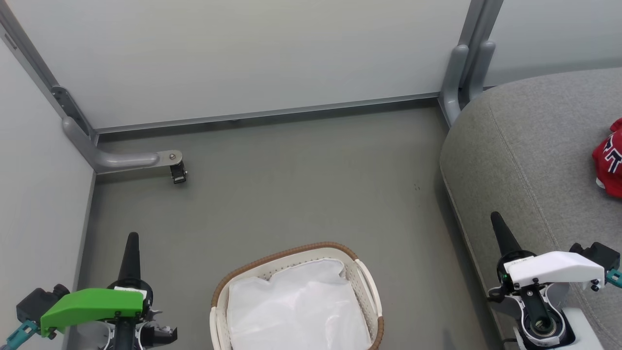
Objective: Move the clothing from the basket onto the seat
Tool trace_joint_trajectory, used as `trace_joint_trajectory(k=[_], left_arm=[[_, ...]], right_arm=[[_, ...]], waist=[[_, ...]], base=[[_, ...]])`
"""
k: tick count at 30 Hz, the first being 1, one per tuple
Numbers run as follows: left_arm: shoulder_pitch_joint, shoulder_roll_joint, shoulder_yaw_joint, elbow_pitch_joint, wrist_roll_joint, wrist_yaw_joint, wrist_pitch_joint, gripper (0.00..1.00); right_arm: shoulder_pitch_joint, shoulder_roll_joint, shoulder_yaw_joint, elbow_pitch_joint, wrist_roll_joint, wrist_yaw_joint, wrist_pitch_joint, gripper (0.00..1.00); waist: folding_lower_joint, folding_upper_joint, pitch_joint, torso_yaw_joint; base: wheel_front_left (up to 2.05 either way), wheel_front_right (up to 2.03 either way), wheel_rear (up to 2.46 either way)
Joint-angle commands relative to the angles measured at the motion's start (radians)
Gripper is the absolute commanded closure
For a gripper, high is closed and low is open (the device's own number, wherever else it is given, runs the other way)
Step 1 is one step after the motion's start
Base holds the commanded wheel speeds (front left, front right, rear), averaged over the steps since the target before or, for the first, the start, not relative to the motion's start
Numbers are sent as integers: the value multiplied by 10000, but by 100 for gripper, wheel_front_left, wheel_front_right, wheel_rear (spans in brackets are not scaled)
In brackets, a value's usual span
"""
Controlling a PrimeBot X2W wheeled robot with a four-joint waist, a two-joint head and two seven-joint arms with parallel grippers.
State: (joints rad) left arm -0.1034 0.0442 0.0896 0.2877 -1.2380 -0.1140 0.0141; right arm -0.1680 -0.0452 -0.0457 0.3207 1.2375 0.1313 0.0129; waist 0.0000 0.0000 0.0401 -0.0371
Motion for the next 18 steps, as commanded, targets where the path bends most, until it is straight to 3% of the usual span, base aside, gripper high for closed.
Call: trace_joint_trajectory(k=[1,18], left_arm=[[-82,73,31,-131,-228,-55,61,100],[-84,80,132,-250,-1646,-108,455,100]], right_arm=[[108,-51,-66,-139,245,-5,67,100],[338,-62,-323,-406,1654,-6,455,100]], waist=[[0,0,-12,12],[0,0,-137,138]], base=[[0,0,0],[0,0,0]])
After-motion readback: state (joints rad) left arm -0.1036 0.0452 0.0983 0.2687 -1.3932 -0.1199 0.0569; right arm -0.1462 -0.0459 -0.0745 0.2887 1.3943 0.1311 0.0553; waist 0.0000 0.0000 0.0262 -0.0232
